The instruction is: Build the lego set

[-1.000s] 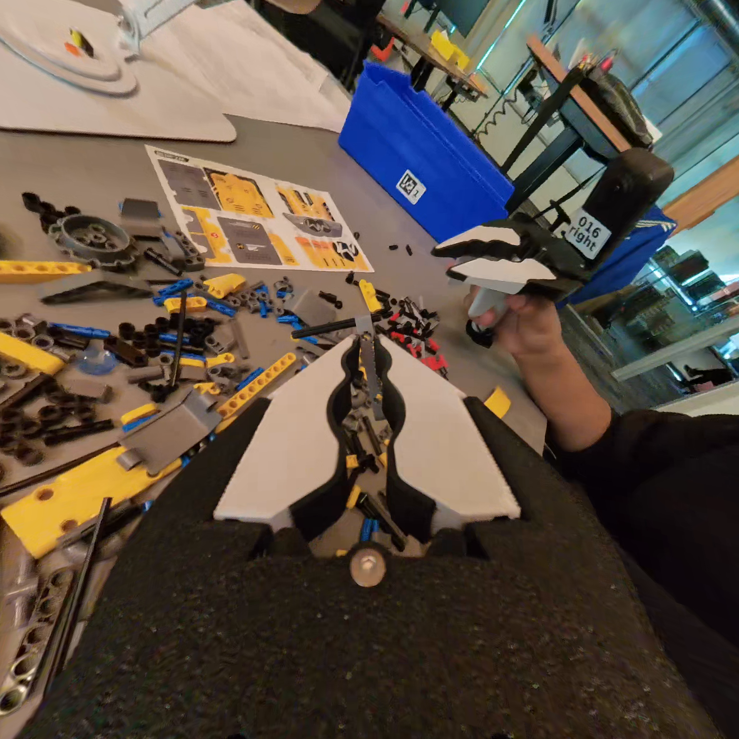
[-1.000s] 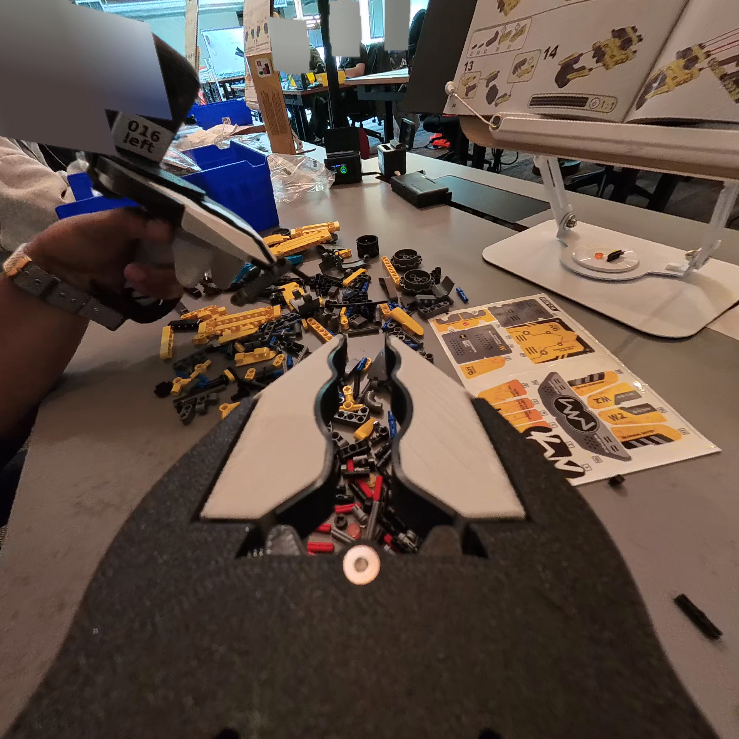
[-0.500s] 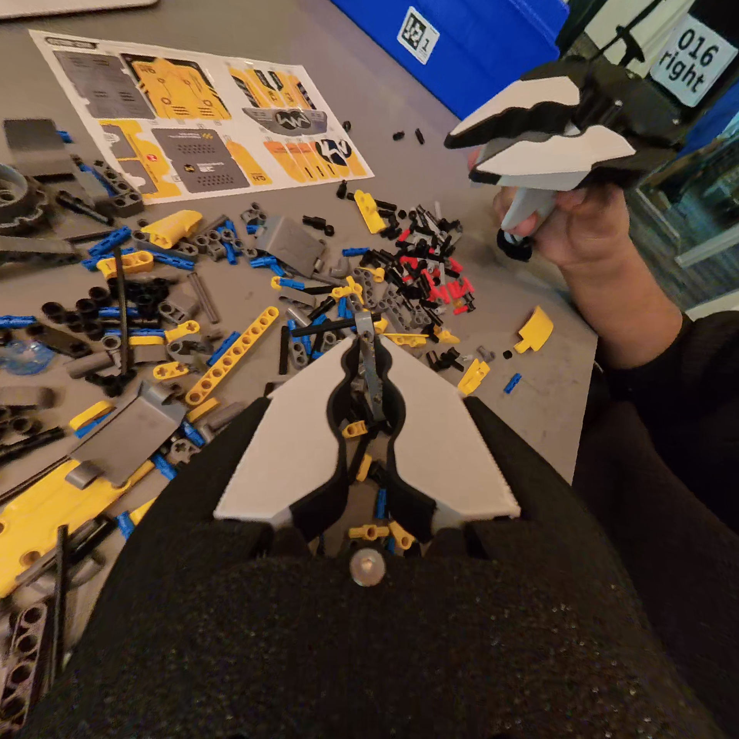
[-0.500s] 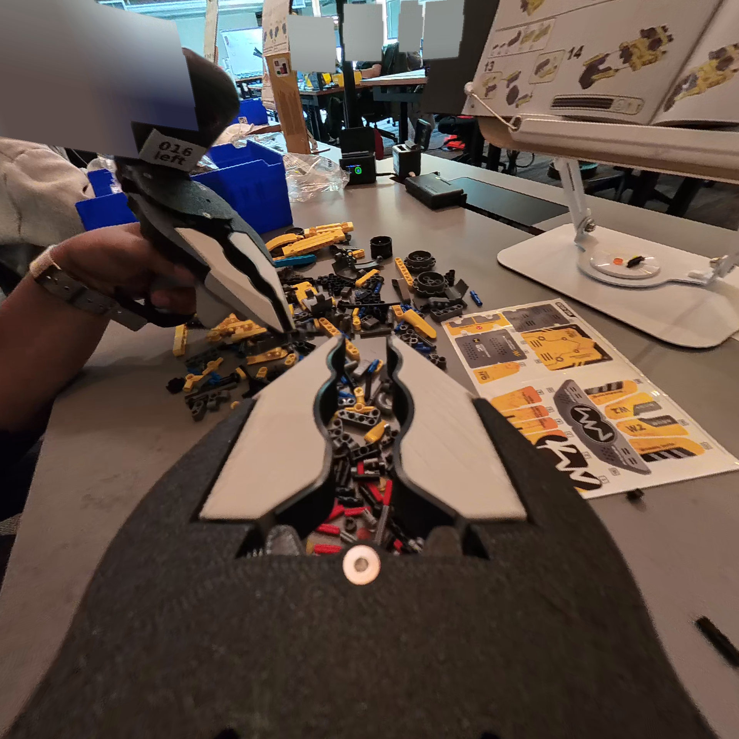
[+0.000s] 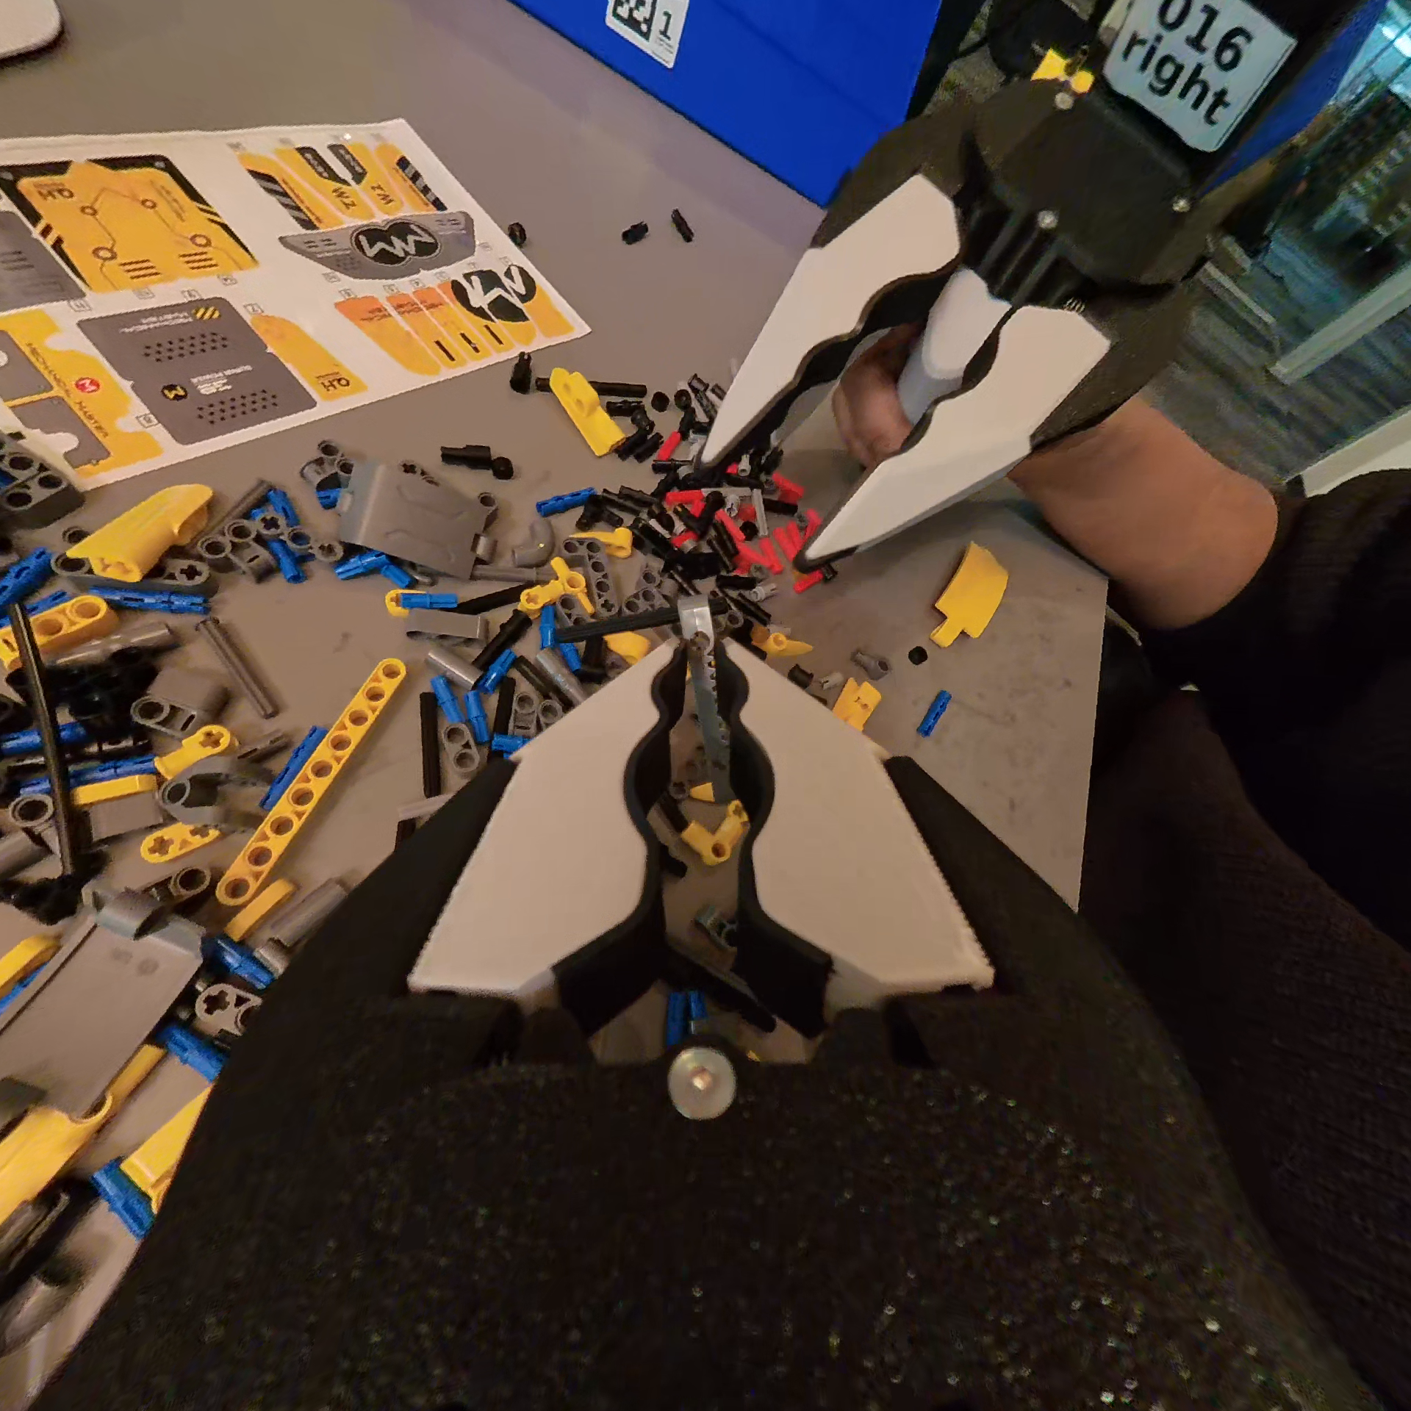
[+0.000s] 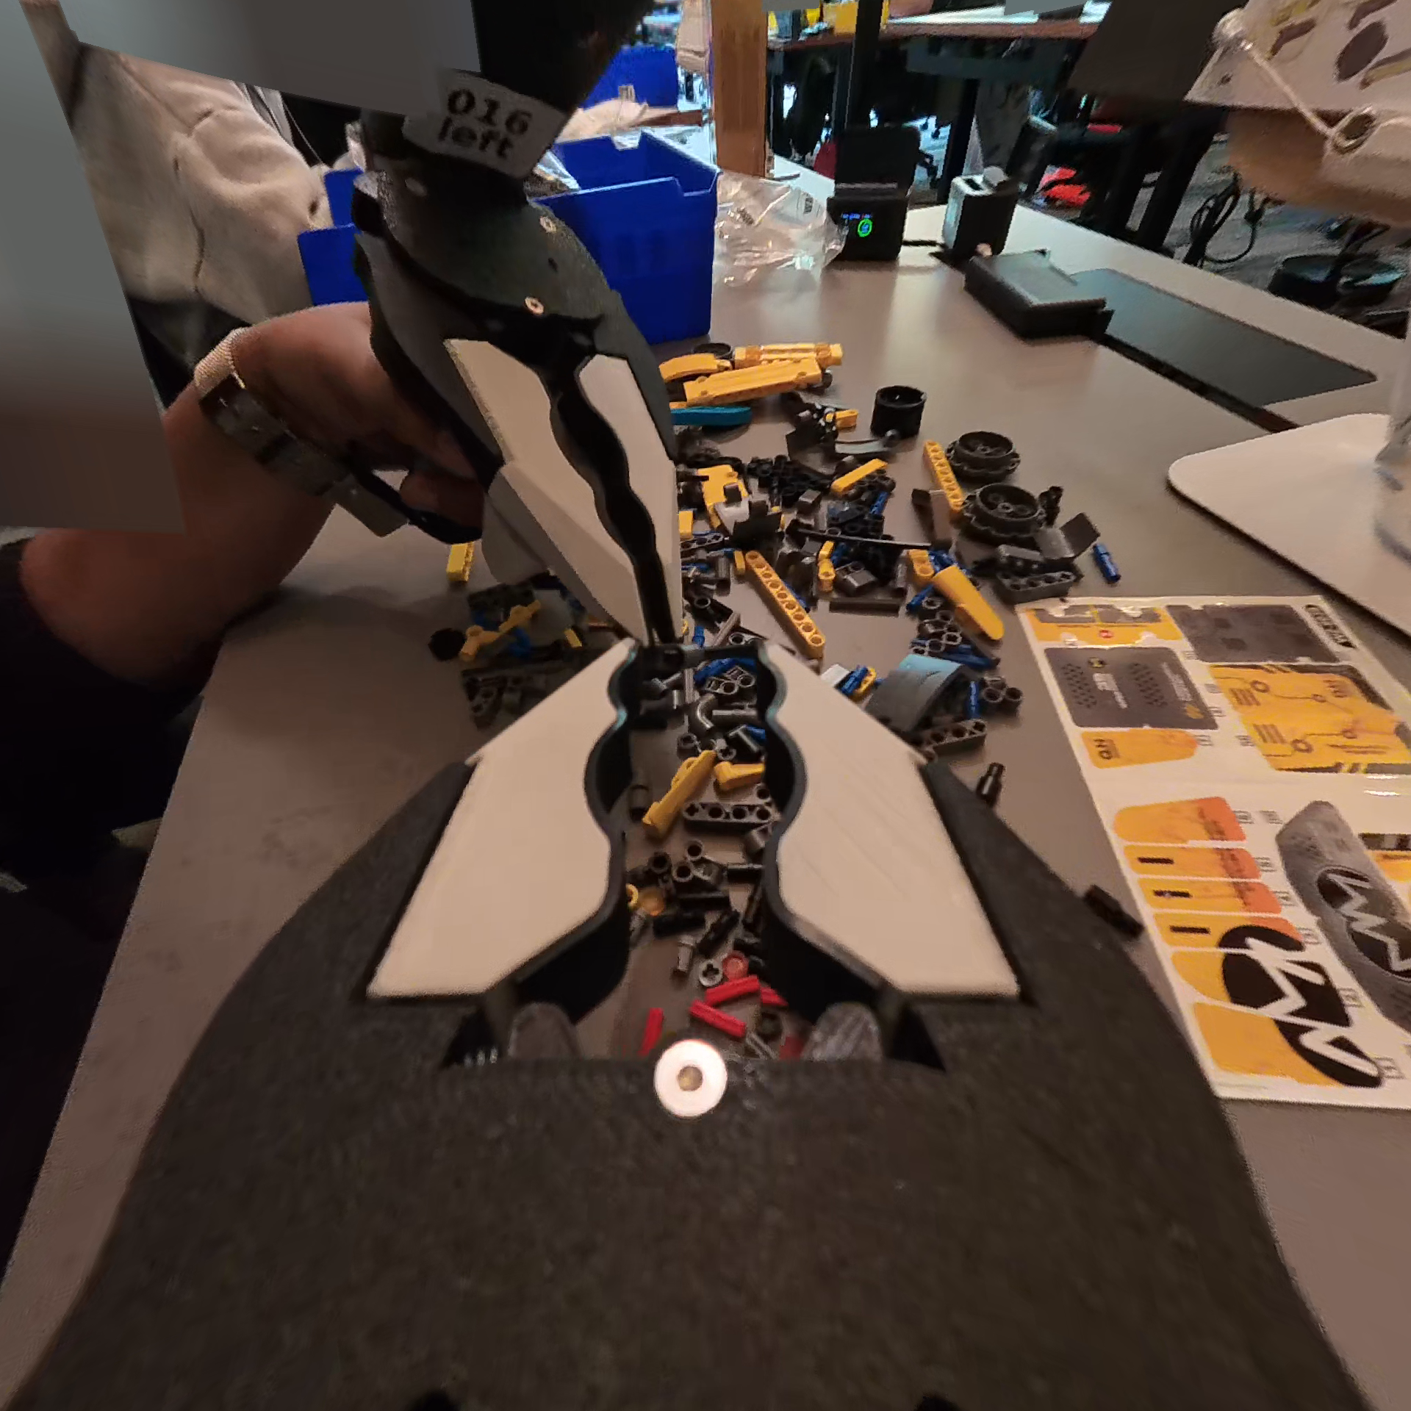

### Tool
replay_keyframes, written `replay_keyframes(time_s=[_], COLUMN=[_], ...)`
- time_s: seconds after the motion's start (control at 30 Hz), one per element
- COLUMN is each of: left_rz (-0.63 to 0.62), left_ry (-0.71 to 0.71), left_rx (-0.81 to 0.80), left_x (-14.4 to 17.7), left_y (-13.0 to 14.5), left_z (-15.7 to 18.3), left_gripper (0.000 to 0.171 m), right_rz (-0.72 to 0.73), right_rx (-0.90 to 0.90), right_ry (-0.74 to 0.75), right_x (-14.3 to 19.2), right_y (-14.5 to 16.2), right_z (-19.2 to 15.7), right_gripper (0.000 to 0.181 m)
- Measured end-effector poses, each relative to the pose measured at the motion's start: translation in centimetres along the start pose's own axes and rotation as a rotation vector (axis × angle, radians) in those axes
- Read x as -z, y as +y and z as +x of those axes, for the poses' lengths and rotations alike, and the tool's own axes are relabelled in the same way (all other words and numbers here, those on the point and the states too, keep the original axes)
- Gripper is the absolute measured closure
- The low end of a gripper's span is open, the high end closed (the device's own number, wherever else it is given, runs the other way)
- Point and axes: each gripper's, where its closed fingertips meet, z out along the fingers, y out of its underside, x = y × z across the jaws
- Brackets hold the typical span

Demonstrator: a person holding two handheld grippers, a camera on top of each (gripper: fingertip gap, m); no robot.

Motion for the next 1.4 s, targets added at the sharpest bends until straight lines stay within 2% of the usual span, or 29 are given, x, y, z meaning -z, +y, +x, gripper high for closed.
replay_keyframes(time_s=[0.53, 0.9, 1.0, 1.13, 1.23, 1.4], left_rz=[-0.010, 0.036, 0.142, 0.290, 0.316, 0.287], left_ry=[0.032, 0.045, 0.092, 0.246, 0.322, 0.419], left_rx=[-0.063, -0.035, 0.036, 0.178, 0.178, 0.140], left_x=[-0.3, 0.2, 1.2, 2.9, 3.4, 2.8], left_y=[-0.1, -0.6, -2.2, -4.3, -4.7, -4.7], left_z=[1.2, 0.9, 1.1, 2.0, 3.0, 5.2], left_gripper=[0.165, 0.165, 0.165, 0.165, 0.165, 0.165], right_rz=[-0.075, -0.067, -0.110, -0.101, -0.021, 0.101], right_rx=[-0.012, 0.003, 0.110, 0.395, 0.530, 0.597], right_ry=[0.000, 0.039, 0.129, 0.244, 0.257, 0.257], right_x=[-0.8, -0.2, 0.2, 0.0, -0.1, 0.6], right_y=[1.6, 1.2, 1.5, 0.6, -0.8, -2.8], right_z=[0.0, 0.8, 1.9, 1.5, 0.0, -1.3], right_gripper=[0.154, 0.154, 0.154, 0.154, 0.154, 0.155])
